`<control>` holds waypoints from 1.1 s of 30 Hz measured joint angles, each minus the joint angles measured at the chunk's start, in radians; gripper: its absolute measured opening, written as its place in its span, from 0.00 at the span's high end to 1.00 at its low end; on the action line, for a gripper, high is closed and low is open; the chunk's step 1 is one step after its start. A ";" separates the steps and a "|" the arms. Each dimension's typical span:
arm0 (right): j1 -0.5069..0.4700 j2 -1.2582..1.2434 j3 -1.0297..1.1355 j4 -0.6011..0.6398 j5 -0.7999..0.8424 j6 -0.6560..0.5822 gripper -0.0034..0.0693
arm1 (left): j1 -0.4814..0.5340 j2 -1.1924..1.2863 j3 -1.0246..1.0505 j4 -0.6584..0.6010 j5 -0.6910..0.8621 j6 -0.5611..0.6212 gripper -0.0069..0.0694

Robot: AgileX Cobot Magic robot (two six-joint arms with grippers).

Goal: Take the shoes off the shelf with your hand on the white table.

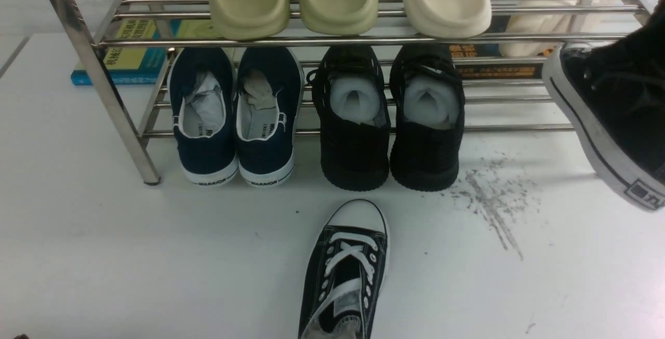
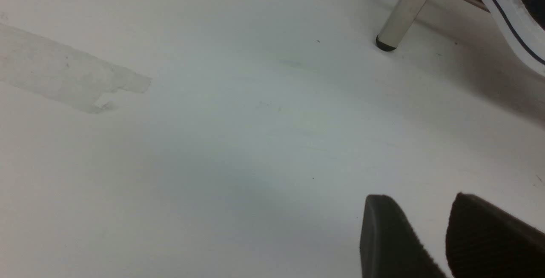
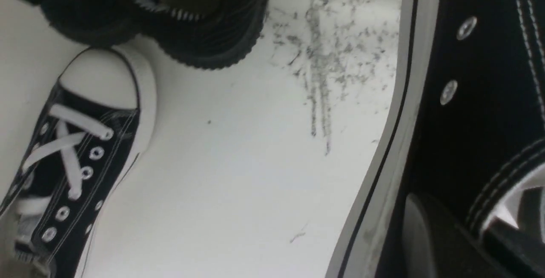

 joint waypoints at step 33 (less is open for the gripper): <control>0.662 0.295 0.328 -0.304 -0.274 0.842 0.93 | 0.000 0.000 0.000 0.000 0.000 0.000 0.59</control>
